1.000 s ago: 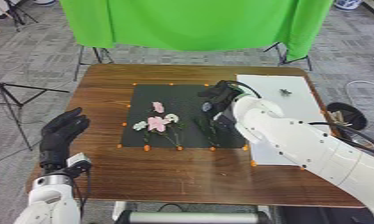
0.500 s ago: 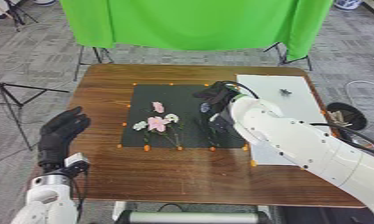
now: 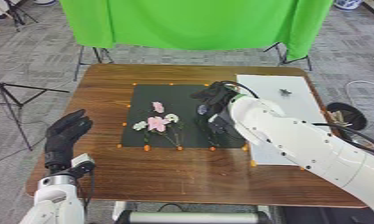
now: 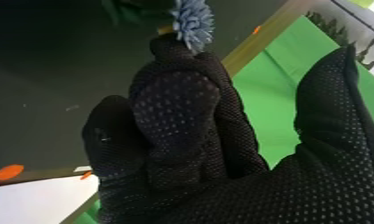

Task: Arrange flowers

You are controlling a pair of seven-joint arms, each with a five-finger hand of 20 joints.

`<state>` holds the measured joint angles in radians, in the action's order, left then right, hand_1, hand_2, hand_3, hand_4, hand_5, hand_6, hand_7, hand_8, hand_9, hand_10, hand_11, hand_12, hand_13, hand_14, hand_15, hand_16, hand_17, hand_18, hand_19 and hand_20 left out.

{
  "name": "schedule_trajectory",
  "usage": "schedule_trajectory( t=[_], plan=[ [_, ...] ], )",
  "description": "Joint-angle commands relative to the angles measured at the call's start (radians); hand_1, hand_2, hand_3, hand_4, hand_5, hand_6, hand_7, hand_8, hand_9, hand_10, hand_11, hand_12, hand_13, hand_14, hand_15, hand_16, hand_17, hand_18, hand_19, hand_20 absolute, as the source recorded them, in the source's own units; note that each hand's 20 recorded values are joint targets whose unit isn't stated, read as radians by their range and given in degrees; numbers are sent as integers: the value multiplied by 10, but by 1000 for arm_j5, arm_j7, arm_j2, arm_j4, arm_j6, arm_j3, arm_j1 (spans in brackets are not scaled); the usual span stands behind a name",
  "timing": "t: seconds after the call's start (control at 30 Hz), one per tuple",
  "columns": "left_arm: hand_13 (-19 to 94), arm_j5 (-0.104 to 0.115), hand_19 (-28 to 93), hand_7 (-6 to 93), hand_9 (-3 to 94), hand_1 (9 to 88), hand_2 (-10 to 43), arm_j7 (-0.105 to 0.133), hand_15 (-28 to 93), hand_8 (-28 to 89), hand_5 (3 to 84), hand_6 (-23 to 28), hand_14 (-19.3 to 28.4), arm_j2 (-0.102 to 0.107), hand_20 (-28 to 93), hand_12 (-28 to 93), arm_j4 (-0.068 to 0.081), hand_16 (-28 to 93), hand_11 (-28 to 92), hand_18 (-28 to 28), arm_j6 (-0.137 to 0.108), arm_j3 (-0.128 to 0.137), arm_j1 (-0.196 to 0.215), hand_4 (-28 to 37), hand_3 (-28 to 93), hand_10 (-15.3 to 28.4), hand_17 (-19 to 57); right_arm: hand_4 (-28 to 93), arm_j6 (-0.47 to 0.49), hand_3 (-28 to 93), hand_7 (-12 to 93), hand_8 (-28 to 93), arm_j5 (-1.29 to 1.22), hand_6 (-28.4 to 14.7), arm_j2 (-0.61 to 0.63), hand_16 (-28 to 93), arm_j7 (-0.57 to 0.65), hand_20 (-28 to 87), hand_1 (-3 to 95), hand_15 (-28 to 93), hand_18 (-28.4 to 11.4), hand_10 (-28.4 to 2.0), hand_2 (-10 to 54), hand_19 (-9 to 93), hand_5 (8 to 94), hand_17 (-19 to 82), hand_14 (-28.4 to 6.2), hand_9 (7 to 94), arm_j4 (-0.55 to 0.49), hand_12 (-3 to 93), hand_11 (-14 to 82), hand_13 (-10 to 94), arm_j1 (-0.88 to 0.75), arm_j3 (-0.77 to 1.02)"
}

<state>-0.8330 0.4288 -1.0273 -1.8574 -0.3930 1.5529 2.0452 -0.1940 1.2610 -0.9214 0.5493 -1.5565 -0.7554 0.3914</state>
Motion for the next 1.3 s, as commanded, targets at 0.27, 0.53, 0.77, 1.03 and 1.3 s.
schedule_trajectory(
  t=[0.27,0.53,0.77,1.03,1.3],
  plan=[
    [444,-82,292,232,507,472,-44,-33,295,-50,535,3,153,22,270,116,-13,-28,279,149,29,33,10,-76,697,128,200,-120,-144,639,117,-72,175,-47,75,287,-64,443,253,510,-158,-166,-4,932,610,614,-52,726,-12,128,103,924,17,78],
    [443,-83,294,236,506,471,-47,-40,294,-63,534,0,152,21,264,118,-14,-26,275,149,38,37,13,-74,697,127,198,-118,-80,654,105,-67,571,-25,159,280,43,426,272,545,-166,-182,-92,932,550,555,-70,569,53,138,74,852,18,59],
    [442,-242,283,239,507,504,-73,-99,293,-63,532,-6,147,20,253,119,-21,-26,276,140,25,62,34,-82,677,121,189,-276,42,471,71,-45,667,-66,190,258,61,418,267,587,-180,-209,-95,915,445,525,-101,461,142,149,53,776,12,40],
    [390,-302,232,275,346,614,-95,-100,277,-142,377,-26,120,24,243,105,-16,-34,272,118,5,53,27,-84,618,89,214,-281,80,453,53,-39,707,-71,191,252,107,422,248,582,-184,-218,-95,893,429,518,-106,443,232,138,49,767,8,12],
    [398,-265,223,272,362,591,-95,-97,292,-146,382,-24,126,21,257,100,-15,-30,277,117,20,55,31,-75,631,94,207,-257,71,607,75,-41,692,-62,186,246,151,407,217,582,-180,-214,-95,890,447,527,-101,479,288,139,57,786,-25,34]
  ],
)
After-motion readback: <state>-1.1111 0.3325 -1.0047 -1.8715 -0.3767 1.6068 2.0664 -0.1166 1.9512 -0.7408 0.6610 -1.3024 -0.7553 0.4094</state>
